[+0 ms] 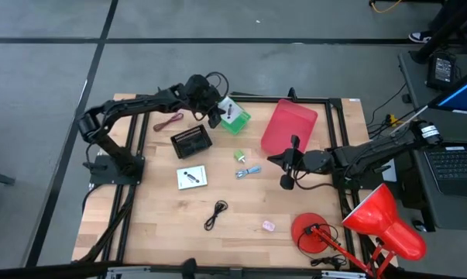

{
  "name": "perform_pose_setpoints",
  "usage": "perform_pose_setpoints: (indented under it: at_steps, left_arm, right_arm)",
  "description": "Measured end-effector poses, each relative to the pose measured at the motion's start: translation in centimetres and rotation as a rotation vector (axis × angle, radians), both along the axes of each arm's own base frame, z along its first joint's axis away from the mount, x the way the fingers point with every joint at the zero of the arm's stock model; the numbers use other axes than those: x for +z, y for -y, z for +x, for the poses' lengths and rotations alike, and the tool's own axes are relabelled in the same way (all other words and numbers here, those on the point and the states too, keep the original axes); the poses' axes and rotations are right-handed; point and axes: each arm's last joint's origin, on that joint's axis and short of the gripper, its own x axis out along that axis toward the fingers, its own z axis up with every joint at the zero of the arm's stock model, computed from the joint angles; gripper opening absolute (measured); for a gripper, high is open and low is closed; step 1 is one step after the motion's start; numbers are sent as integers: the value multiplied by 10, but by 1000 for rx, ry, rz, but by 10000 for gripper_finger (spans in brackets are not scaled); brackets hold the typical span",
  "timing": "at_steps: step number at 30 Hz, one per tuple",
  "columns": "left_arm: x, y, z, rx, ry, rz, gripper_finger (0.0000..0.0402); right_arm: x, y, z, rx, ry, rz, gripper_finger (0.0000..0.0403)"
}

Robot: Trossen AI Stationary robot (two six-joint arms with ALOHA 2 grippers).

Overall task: Pick and place items into bin
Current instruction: Put the white card reader box into the green bin

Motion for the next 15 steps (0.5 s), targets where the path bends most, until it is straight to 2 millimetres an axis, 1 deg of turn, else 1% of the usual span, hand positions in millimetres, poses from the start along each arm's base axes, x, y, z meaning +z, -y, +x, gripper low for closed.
perform_pose_setpoints:
  at_steps: [8, 15]
  left_arm:
    - [-20, -23, 2, 4, 33, -64, 47]
    - [-36, -31, 3, 12, 17, -114, 47]
  right_arm:
    - [0, 0, 0, 9, -8, -22, 0]
    - [0, 0, 0, 11, -13, -29, 0]
